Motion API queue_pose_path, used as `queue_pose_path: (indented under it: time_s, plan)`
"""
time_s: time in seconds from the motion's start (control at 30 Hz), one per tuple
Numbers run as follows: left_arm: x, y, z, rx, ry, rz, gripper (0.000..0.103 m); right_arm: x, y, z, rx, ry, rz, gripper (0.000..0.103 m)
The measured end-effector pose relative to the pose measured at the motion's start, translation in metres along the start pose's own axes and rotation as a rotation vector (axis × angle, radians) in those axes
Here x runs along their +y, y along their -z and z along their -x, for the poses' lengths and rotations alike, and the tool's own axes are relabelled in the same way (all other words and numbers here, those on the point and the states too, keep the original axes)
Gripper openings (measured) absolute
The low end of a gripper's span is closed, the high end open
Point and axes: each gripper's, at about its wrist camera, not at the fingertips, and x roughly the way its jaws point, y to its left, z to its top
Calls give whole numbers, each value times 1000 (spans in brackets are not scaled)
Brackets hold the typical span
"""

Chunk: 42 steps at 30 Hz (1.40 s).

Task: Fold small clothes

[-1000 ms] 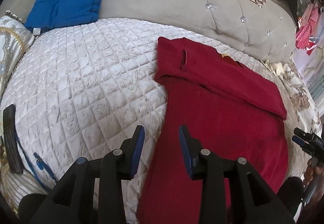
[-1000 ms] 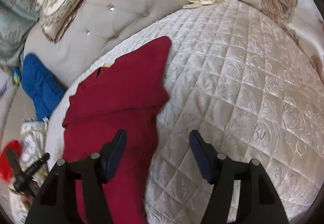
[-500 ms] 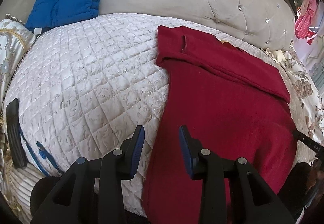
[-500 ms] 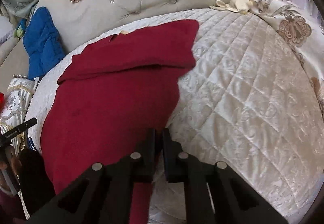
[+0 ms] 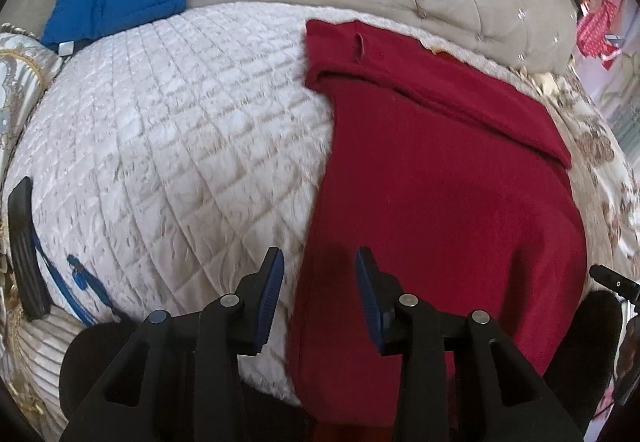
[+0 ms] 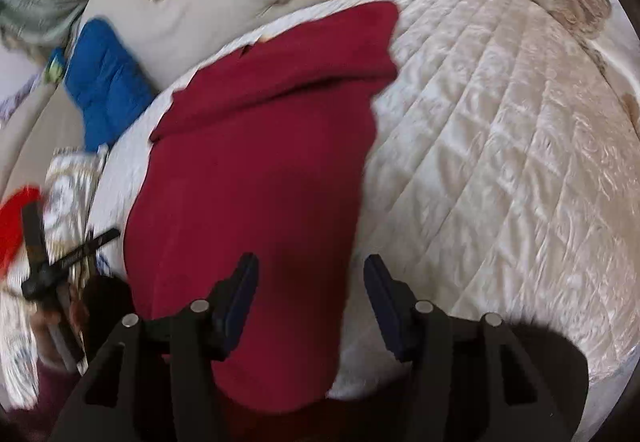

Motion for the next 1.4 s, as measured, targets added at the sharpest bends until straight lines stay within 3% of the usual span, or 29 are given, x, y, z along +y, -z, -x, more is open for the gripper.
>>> queue_pose_path:
  time_s: [0.43,0.57,0.73,1.0,1.03,1.07,1.1,1.13,1.17,1.2,1.3,1.4]
  plan:
    - [1,37,-15,217,37,-69,23,17,46,-22,143,29,71,68]
    - [-6,47,-20,258,32,-106,24,25,51,-28,184,2,80,70]
    - [-3,58,-31,309,71,-74,34,27,58,-38,246,14,92,71]
    - [-21,68,-40,330,69,-124,43,39,72,-60,286,34,128,74]
    - [-25,66,-42,330,69,-130,43,40,73,-59,276,34,126,73]
    - [-26,66,-42,331,75,-128,40,41,73,-58,264,33,132,65]
    - [-25,66,-40,329,99,-116,29,43,73,-56,252,33,145,56]
    - [-26,67,-39,323,114,-108,15,43,70,-55,240,22,150,27]
    - [-24,66,-34,312,130,-100,6,43,68,-51,227,-10,146,11]
    - [-22,65,-29,302,158,-86,0,44,66,-44,215,-42,144,11]
    - [-15,56,-10,257,237,-34,0,46,53,-17,144,-142,150,10]
    - [-11,35,19,164,293,0,0,38,31,8,64,-245,102,10]
